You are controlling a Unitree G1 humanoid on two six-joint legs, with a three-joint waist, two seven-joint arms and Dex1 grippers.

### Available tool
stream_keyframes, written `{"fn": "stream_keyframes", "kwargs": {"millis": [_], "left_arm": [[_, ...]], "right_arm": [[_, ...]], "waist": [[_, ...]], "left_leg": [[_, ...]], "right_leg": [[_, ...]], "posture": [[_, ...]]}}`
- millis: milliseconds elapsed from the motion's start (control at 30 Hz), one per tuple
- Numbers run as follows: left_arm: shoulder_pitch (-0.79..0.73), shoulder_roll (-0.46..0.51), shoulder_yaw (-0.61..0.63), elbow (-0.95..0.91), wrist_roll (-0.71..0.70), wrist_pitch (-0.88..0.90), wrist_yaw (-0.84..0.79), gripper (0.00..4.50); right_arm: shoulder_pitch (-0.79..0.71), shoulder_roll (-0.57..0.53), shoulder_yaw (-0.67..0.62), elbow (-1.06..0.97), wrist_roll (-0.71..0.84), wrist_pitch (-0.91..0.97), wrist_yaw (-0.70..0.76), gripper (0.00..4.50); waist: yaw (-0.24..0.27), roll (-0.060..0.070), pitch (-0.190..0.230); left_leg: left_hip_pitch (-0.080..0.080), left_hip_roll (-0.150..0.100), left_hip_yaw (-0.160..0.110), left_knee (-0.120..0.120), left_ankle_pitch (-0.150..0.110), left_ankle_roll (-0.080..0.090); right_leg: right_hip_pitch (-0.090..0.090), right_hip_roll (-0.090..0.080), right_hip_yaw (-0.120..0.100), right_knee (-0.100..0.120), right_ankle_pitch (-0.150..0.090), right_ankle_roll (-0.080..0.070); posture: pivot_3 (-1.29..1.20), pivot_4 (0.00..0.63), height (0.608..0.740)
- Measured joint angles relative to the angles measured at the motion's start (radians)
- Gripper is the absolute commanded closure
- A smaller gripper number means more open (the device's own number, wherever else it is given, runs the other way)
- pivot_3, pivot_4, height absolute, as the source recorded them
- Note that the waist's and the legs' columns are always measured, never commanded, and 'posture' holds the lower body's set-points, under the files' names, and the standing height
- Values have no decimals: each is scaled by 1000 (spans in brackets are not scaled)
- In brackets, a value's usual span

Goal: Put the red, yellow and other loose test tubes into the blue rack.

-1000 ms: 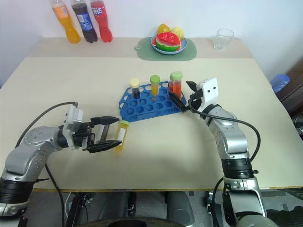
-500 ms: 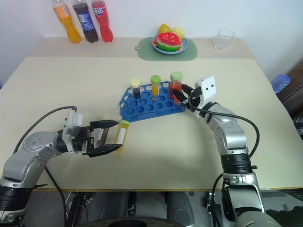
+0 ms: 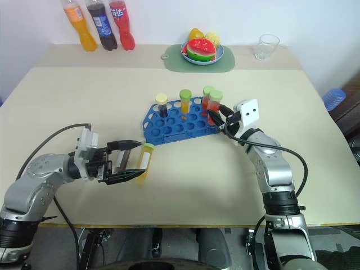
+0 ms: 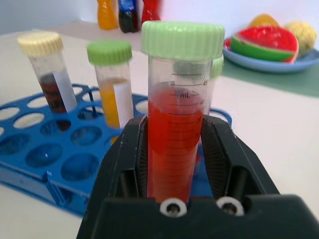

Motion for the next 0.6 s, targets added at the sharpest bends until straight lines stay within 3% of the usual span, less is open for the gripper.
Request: {"fn": "stream_keyframes", "kwargs": {"millis": [333,467,567,600], "left_arm": [[0,0,-1,4,0,0,-3,0],[0,-1,-1,5,-2,4,-2,0],[0,-6,1,5,-24,27,10,0],[0,-9,4,3,-33,39,15,0]], "right_arm": [[67,12,-1,-33,-18,-47,-33,2822],[79,11,0,-42,-19,-51,-19,1603],[78,6,0,-43,-38,-63,-21,160],[78,4,0,-44,-45,-63,-21,160]], "waist": [[0,0,0],[0,0,0],[0,0,0],[0,0,0]], "left_leg": [[0,0,0,0,0,0],[0,0,0,0,0,0],[0,0,0,0,0,0],[0,0,0,0,0,0]], "right_leg": [[0,0,0,0,-1,-1],[0,0,0,0,-1,-2],[0,0,0,0,-1,-2],[0,0,0,0,-1,-2]], "posture": [[0,150,740],[0,150,740],[0,150,740],[0,150,740]]}}
